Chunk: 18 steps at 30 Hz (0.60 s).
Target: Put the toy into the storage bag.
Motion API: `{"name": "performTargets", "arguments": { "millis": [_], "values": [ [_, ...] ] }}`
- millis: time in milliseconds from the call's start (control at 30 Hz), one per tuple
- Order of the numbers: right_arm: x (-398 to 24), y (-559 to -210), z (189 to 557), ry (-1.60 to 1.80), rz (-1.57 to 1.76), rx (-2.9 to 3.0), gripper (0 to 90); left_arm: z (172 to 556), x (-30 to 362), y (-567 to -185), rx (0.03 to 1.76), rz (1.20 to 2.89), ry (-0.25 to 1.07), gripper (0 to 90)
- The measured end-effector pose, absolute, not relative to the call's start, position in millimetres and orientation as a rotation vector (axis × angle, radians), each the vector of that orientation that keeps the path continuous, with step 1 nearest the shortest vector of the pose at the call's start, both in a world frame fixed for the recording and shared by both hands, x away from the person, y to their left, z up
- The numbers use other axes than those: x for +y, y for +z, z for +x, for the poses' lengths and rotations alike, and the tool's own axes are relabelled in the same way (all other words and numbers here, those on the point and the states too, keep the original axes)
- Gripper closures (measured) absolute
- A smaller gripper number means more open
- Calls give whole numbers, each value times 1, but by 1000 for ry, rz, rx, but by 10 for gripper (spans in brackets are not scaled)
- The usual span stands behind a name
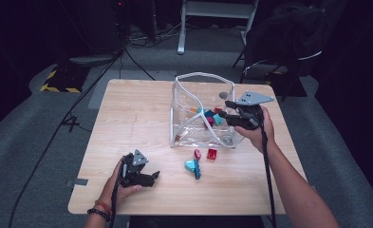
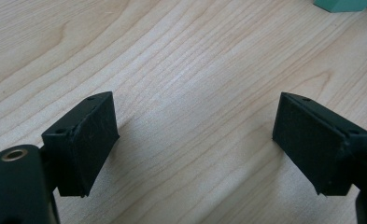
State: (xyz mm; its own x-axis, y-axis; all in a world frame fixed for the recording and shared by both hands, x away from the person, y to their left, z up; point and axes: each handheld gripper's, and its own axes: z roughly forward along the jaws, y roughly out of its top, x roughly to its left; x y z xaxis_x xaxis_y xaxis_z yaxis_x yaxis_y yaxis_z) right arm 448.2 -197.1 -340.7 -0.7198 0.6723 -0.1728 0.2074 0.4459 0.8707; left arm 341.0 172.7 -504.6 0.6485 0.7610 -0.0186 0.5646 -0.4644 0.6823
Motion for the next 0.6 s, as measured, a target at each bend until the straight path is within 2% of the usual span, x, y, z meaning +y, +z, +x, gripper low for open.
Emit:
{"name": "performTargets", "arguments": {
  "millis": [300,400,600],
  "values": [
    [-217,-334,432,1219,719,2159,475,341,173,-504,1025,2198,381,144],
    [-230,-330,425,1214,717,2136,431,341,173,-505,1024,2199,381,144],
    [-256,-327,413,1213,738,2092,420,341,173,-505,1025,2198,380,144]
  ]
}}
